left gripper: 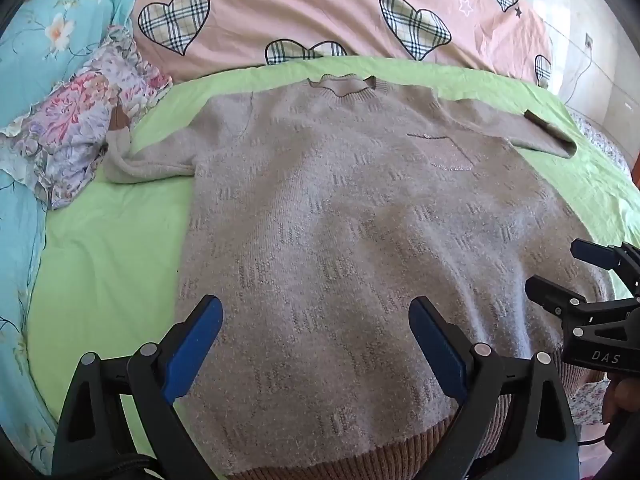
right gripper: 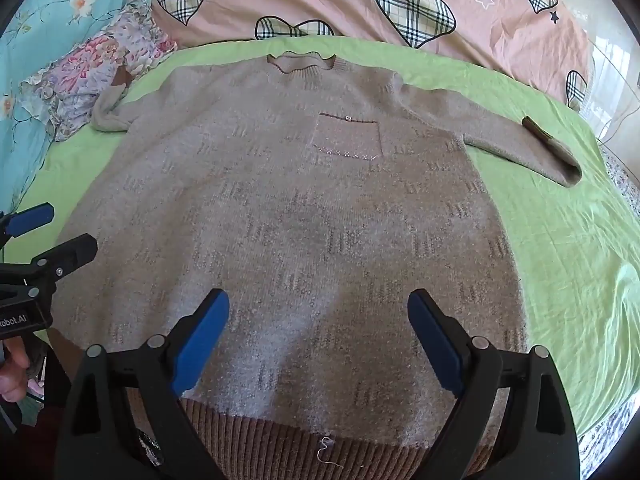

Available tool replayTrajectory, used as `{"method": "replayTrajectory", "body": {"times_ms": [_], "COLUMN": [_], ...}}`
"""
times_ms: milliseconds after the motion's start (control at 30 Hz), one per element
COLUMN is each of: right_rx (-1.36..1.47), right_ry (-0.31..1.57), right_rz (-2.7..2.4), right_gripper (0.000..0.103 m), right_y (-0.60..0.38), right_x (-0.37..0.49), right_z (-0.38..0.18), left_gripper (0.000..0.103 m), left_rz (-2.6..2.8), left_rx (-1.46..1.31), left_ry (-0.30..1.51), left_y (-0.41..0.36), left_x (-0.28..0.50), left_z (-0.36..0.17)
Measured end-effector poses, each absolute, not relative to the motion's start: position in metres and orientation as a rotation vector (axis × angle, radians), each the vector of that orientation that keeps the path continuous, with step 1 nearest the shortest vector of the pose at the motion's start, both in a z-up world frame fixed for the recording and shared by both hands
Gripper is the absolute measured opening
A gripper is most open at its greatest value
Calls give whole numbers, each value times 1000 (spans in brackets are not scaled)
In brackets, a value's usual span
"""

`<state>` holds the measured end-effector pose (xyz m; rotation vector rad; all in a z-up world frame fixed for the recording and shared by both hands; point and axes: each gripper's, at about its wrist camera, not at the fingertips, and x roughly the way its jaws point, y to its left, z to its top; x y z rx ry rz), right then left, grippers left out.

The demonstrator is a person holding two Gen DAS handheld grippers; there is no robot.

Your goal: Fold small clothes

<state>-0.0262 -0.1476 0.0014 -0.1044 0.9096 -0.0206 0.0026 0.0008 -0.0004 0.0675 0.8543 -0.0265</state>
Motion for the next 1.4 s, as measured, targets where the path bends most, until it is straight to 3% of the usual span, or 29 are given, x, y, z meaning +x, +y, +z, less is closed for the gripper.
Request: {"method": "replayTrajectory", "body": {"times_ms": [1400], "right_rx": [-80], "right_ry": [898], "right_rz": [-10], "right_gripper": [91], "right_y": [-146], "right_x": [-21], "right_z": [-1], "left_gripper": [95], "left_rz": [40], "left_rx": [101], "left_ry": [908], "left_y": [1], "left_x": [18], "left_z": [-3]}}
